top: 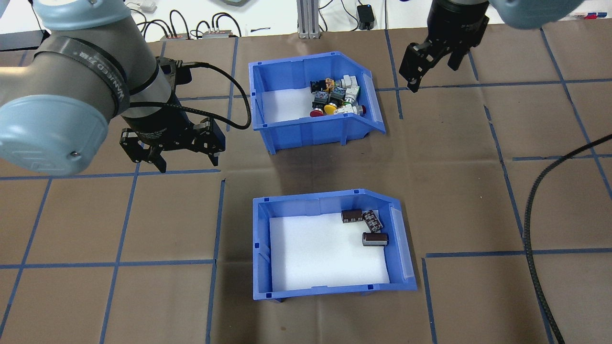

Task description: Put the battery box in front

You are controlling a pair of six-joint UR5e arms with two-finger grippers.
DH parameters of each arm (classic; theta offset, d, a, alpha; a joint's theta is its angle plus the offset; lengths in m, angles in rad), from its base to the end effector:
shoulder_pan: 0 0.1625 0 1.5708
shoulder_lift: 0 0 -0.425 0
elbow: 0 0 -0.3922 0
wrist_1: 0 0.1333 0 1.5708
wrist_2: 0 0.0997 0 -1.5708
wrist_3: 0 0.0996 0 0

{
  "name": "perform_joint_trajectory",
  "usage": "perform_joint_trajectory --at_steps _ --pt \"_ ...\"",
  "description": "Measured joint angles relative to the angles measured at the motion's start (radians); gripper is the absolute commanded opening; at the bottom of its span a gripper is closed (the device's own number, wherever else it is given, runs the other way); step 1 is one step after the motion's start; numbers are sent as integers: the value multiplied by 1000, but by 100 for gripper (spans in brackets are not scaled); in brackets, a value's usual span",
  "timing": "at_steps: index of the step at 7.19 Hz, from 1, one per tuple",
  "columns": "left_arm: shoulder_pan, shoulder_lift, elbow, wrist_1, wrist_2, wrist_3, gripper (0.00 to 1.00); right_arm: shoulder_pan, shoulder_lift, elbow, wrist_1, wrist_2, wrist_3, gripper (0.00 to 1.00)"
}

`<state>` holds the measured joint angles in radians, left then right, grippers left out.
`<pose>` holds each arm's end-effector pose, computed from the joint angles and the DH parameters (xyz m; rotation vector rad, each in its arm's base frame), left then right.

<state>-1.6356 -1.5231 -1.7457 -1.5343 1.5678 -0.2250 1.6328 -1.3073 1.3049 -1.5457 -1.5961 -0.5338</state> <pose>-0.1630 -0.4494 0.4290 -0.2505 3.1182 0.1412 0.1677 -0.5911 0.4720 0.9168 -2.9843 -0.0437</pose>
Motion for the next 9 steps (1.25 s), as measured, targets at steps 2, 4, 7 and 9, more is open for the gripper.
perform_joint_trajectory --at_steps 2,4,7,9 --pt "-2 17 -30 -1 0 -242 99 87 125 -138 1 -2 -247 100" --pt "-5 69 -103 -5 -9 -540 99 169 193 -197 0 -1 -452 100" --pt "-59 174 -266 5 -167 -1042 99 271 230 -198 -1 -1 -631 100" --pt "-174 177 -299 14 -194 -1345 99 307 260 -192 -6 -7 -656 100"
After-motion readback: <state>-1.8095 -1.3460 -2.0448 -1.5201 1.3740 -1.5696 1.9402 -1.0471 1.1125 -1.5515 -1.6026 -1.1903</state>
